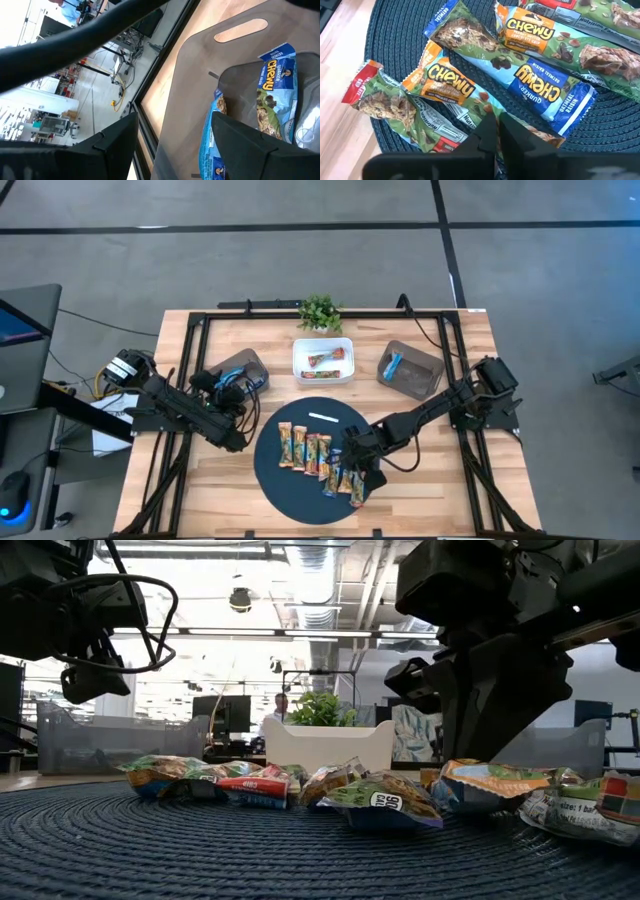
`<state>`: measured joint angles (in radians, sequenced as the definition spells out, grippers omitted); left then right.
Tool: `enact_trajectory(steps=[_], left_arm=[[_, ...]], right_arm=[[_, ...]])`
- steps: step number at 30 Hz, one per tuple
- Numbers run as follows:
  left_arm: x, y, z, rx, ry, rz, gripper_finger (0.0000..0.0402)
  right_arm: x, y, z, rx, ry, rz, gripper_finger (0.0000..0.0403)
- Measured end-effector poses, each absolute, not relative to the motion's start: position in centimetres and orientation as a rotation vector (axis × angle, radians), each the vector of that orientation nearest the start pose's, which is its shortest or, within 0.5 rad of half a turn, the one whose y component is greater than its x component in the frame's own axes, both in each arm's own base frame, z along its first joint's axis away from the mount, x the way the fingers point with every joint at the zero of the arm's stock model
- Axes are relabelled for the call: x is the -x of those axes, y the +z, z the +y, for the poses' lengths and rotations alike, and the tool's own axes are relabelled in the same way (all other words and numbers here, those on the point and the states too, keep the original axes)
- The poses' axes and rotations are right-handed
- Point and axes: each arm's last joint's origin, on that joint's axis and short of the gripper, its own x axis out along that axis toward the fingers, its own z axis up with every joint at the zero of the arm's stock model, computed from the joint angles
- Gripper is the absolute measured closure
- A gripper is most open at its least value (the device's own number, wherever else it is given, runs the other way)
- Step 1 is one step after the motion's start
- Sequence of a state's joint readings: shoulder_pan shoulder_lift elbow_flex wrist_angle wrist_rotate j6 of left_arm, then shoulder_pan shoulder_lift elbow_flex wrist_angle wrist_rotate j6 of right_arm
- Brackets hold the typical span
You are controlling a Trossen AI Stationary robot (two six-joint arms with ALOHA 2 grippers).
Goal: Pick and place Granola Bars by type
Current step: Put the yellow granola bar into the right black bin
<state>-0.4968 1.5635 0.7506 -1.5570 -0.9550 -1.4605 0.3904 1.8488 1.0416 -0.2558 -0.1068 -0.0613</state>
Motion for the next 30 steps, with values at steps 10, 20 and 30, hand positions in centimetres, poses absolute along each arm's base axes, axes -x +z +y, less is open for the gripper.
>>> enact_trajectory(steps=[10,20,30], left_arm=[[-16.0,17.2,-6.0,-0.481,1.179,1.031,0.0156],[-16.0,17.2,-6.0,-0.483,1.179,1.033,0.0156],[-16.0,17.2,-6.0,-0.483,1.179,1.032,0.0156]], right_arm=[[-32.0,14.6,13.6,0.319,0.368,1.025,0.0403],[-29.7,17.9,15.9,0.481,0.214,0.912,0.0402],[-25.7,20.8,14.4,0.561,-0.299,0.905,0.0402]])
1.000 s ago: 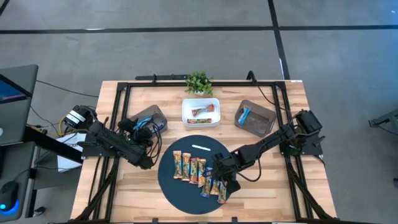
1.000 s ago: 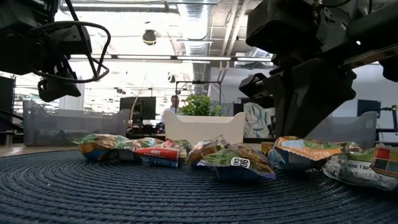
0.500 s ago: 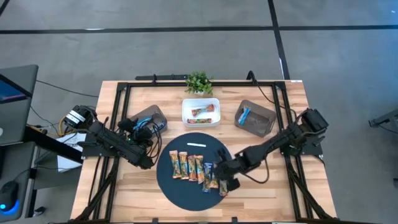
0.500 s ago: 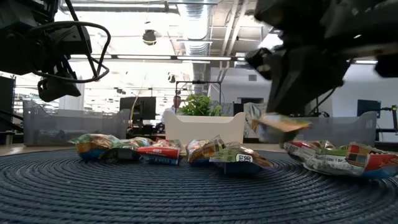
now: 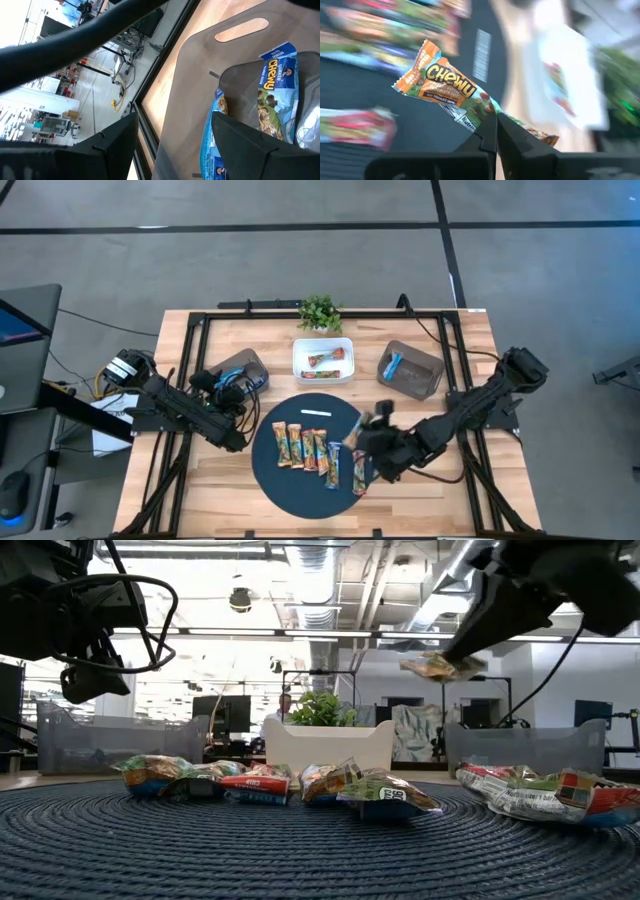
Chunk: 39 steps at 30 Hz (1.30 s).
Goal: Pick and place Granola Bars by type
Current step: Put the yellow granola bar into the right black bin
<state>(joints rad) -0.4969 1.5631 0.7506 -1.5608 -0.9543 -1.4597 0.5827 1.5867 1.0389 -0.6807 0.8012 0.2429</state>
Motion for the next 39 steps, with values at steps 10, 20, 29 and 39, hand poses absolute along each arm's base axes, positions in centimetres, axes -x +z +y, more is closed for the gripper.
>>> enact_trajectory(steps=[10,20,29,39], left_arm=[[-16.0,17.2,-6.0,-0.482,1.179,1.030,0.0156],[-16.1,17.2,-6.0,-0.484,1.176,1.019,0.0156],[-16.1,17.2,-6.0,-0.484,1.176,1.018,0.0156],[-16.1,17.2,-6.0,-0.484,1.175,1.018,0.0156]], right_arm=[[-21.6,21.7,9.3,0.484,-0.837,1.049,0.0403],[-20.7,21.1,4.4,0.342,-1.121,1.148,0.0403],[-21.2,20.7,1.3,0.157,-1.261,1.210,0.0403],[-21.9,20.3,-0.6,0.018,-1.331,1.187,0.0402]])
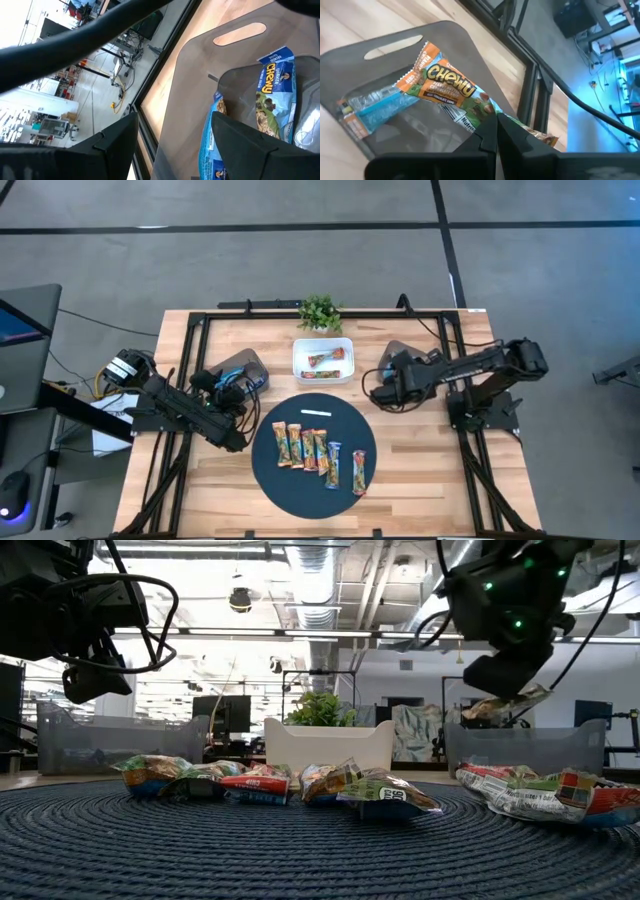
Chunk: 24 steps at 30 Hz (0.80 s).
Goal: Pick and place Granola Bars by type
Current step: Put the yellow granola bar into the right black bin, then put the red granola bar into the white bin
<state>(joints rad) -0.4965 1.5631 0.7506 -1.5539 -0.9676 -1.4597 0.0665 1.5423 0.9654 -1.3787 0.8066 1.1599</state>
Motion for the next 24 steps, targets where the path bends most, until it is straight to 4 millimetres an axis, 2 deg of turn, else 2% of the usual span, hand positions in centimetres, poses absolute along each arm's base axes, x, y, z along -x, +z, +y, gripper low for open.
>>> enact_trajectory(steps=[4,11,14,19,24], left_arm=[[-16.1,17.2,-6.0,-0.484,1.175,1.017,0.0156],[-16.1,17.2,-6.0,-0.484,1.175,1.017,0.0156],[-16.1,17.2,-6.0,-0.484,1.175,1.017,0.0156],[-16.1,17.2,-6.0,-0.485,1.175,1.016,0.0156],[-16.1,17.2,-6.0,-0.488,1.173,1.011,0.0156]], right_arm=[[-21.9,20.2,-1.1,0.005,-1.344,1.183,0.0382],[-21.9,20.3,-1.1,0.009,-1.347,1.182,0.0299],[-22.0,20.3,-0.7,0.064,-1.312,1.175,0.0271],[-23.1,20.1,1.8,0.195,-1.132,1.104,0.0240],[-24.7,19.8,5.1,0.307,-0.841,1.049,0.0228]])
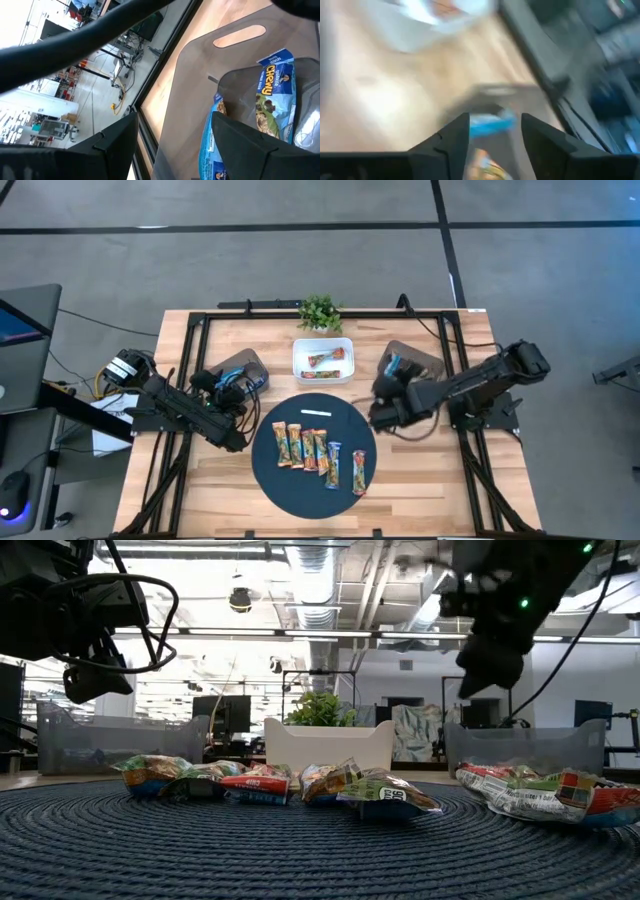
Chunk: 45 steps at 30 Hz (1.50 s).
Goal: Pick and place Granola Bars by type
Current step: Put the red granola bar into the white bin
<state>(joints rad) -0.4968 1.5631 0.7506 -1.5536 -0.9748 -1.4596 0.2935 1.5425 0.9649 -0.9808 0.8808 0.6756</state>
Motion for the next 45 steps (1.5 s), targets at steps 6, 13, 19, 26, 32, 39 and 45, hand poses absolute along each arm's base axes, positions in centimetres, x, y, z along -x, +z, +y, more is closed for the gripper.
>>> enact_trajectory(steps=[6,13,19,26,32,39,45], left_arm=[[-16.4,17.4,-6.1,-0.484,1.164,1.011,0.0156],[-17.5,17.1,-6.7,-0.485,1.064,1.025,0.0156],[-19.1,16.1,-7.6,-0.526,0.883,1.056,0.0156],[-21.2,15.4,-9.0,-0.562,0.639,1.062,0.0156],[-23.8,15.6,-10.6,-0.579,0.387,0.964,0.0156],[-27.1,16.8,-12.8,-0.560,-0.056,0.735,0.0156],[-28.1,17.4,-12.8,-0.544,-0.270,0.651,0.0156]], right_arm=[[-26.3,19.9,9.7,0.382,-0.406,0.982,0.0230],[-26.8,20.3,13.0,0.304,-0.075,0.917,0.0242],[-26.3,19.6,14.2,0.289,0.053,0.898,0.0242],[-25.6,18.7,14.9,0.309,0.102,0.884,0.0245],[-25.4,18.4,15.0,0.298,0.127,0.880,0.0251],[-25.5,18.4,15.0,0.307,0.133,0.874,0.0255],[-25.5,18.4,15.0,0.309,0.135,0.872,0.0255]])
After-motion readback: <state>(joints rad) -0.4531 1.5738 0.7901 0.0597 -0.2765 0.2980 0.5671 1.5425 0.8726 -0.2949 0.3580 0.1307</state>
